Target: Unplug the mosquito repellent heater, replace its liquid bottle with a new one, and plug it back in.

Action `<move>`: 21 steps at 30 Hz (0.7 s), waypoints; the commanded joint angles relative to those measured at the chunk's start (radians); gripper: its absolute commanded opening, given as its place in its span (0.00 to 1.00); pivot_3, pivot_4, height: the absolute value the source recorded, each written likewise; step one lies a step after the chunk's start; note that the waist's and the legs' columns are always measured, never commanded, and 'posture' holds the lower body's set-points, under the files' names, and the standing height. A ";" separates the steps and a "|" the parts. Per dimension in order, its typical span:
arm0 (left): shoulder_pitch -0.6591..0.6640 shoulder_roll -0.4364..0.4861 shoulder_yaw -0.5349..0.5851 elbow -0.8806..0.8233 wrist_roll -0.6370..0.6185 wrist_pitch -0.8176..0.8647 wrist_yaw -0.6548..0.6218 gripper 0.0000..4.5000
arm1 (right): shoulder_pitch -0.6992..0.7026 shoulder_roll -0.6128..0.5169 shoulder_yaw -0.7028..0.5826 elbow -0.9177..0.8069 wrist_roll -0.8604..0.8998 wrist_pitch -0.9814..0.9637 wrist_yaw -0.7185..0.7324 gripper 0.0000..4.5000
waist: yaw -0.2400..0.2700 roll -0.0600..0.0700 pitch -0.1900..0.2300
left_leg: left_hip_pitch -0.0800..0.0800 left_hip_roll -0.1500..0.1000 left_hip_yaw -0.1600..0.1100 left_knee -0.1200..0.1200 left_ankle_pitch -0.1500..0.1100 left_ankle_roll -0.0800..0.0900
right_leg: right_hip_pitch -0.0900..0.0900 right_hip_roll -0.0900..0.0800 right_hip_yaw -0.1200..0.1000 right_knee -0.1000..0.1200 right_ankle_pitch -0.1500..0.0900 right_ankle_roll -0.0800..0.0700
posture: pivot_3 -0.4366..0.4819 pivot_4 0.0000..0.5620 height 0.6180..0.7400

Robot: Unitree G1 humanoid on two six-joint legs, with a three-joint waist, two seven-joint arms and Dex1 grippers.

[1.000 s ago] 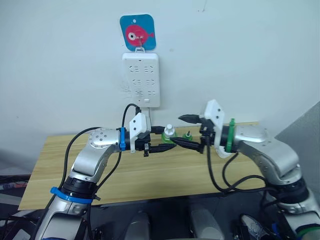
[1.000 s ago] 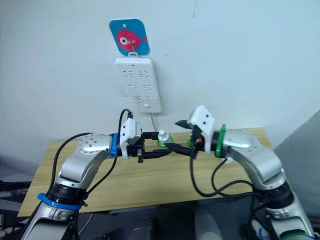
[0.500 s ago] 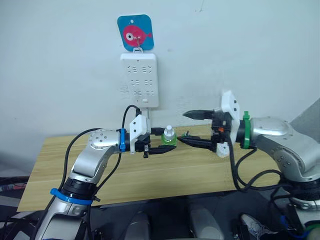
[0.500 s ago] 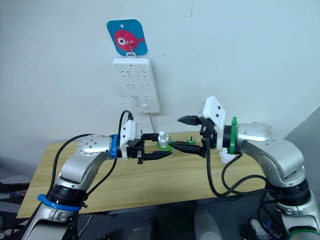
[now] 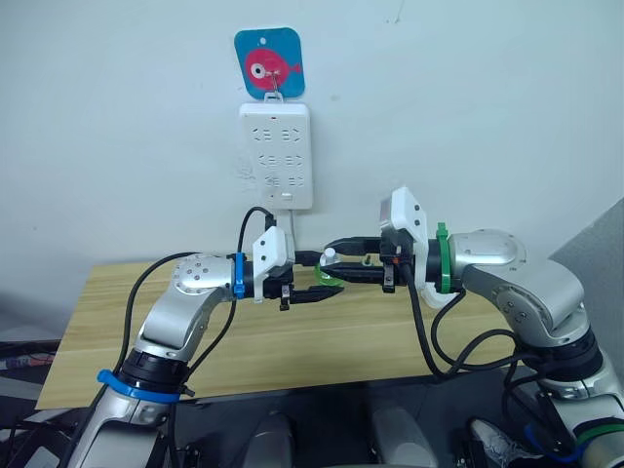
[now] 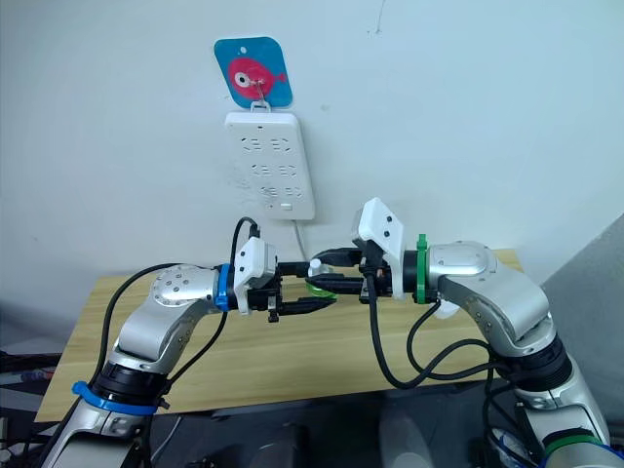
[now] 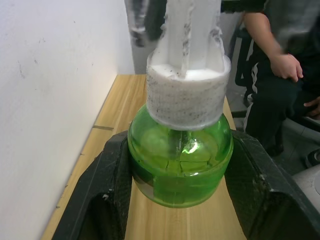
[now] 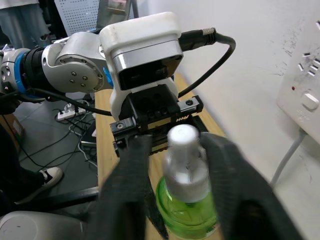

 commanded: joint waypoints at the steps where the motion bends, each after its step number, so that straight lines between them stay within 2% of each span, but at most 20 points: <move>1: 0.002 0.008 0.015 -0.045 -0.007 -0.004 0.013 0.50 | -0.017 0.000 -0.004 -0.015 0.000 -0.028 0.026 0.06 | 0.001 0.000 0.000 | 0.000 0.000 0.000 0.000 0.000 0.000 | 0.000 0.000 0.000 0.000 0.000 0.000 | 0.37 0.22 0.95; 4: 0.010 0.014 0.011 -0.046 -0.004 -0.004 0.014 0.50 | -0.024 0.001 -0.029 -0.024 0.022 -0.021 0.034 0.06 | 0.000 0.000 0.000 | 0.000 0.000 0.000 0.000 0.000 0.000 | 0.000 0.000 0.000 0.000 0.000 0.000 | 0.36 0.22 0.95; 8: 0.034 0.036 0.006 -0.025 0.018 -0.013 0.010 0.50 | -0.067 0.009 -0.131 -0.029 0.109 0.023 0.012 0.06 | -0.001 0.000 0.000 | 0.000 0.000 0.000 0.000 0.000 0.000 | 0.000 0.000 0.000 0.000 0.000 0.000 | 0.36 0.22 0.95; 12: 0.075 0.088 0.014 0.020 0.048 -0.003 0.003 0.50 | -0.055 -0.018 -0.211 -0.032 0.133 0.037 -0.032 0.06 | 0.000 0.000 0.000 | 0.000 0.000 0.000 0.000 0.000 0.000 | 0.000 0.000 0.000 0.000 0.000 0.000 | 0.37 0.22 0.95; 15: 0.098 0.117 0.016 0.037 0.067 -0.018 0.003 0.50 | 0.028 -0.045 -0.190 -0.053 0.075 -0.003 -0.043 0.06 | 0.005 0.000 -0.002 | 0.000 0.000 0.000 -0.001 0.000 0.000 | 0.000 0.000 0.000 0.000 0.000 0.000 | 0.37 0.22 0.95; 17: 0.126 0.145 0.019 0.041 0.082 -0.028 -0.002 0.50 | 0.136 -0.039 -0.130 -0.033 -0.038 -0.105 -0.073 0.06 | 0.008 0.000 -0.004 | 0.000 0.000 0.000 -0.001 0.000 0.000 | 0.000 0.000 0.000 0.000 0.000 0.000 | 0.37 0.23 0.95; 21: 0.181 0.192 0.043 0.022 0.085 -0.021 0.003 0.50 | 0.297 0.012 -0.004 0.152 -0.288 -0.396 -0.129 0.06 | 0.010 0.000 -0.004 | 0.001 0.000 0.001 -0.002 0.000 0.001 | 0.000 0.000 0.001 0.000 0.000 0.000 | 0.40 0.25 0.95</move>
